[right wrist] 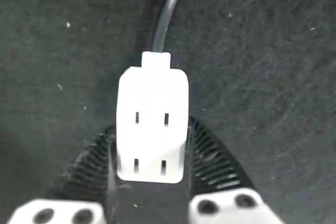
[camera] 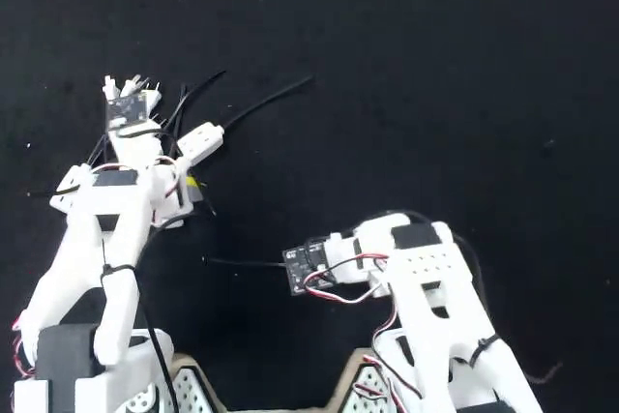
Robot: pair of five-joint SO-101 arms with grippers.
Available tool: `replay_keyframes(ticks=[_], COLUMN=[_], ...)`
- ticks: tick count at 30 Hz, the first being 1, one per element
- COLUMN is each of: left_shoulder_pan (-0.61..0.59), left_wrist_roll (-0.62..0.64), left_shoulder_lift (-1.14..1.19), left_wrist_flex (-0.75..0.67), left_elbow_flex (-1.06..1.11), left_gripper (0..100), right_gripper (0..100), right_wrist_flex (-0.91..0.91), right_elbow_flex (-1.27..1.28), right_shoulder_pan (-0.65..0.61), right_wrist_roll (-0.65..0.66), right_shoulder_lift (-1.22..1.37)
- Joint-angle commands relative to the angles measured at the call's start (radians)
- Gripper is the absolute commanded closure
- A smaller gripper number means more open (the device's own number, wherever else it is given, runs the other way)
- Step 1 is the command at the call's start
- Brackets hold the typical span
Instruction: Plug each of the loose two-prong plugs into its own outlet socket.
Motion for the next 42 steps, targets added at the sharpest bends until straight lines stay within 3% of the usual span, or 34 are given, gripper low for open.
replay_keyframes(ticks=[1,5,13,17,22,26,31,37,42], left_shoulder_pan=[-0.061,-0.058,-0.058,-0.054,-0.025,-0.051,-0.111,-0.165,-0.312], left_wrist_roll=[-0.002,-0.002,-0.003,-0.006,-0.008,-0.008,-0.009,-0.101,-0.19], left_shoulder_lift=[-0.002,-0.002,-0.002,-0.003,-0.094,-0.239,-0.327,-0.23,-0.029], left_wrist_flex=[-0.012,-0.008,-0.008,-0.005,0.118,0.261,0.269,0.221,0.279], left_elbow_flex=[-0.002,-0.002,-0.002,-0.004,-0.064,-0.142,-0.14,-0.179,-0.401], left_gripper=[74,74,74,74,74,74,74,71,71], right_gripper=[85.4,72.4,71.7,73.9,97.9,92.4,92.1,92.1,92.1], right_wrist_flex=[-0.031,-0.005,0.305,0.328,0.236,0.106,-0.172,-0.296,-0.376], right_elbow_flex=[-0.015,-0.084,-0.337,-0.432,-0.417,-0.308,-0.134,-0.022,0.05], right_shoulder_pan=[0.023,0.023,0.02,0.021,-0.006,-0.089,-0.173,-0.176,-0.181], right_wrist_roll=[-0.198,-0.365,-0.373,-0.588,-0.899,-1.077,-1.297,-1.333,-1.335], right_shoulder_lift=[-0.031,-0.031,-0.031,-0.027,-0.027,-0.031,-0.033,-0.033,-0.033])
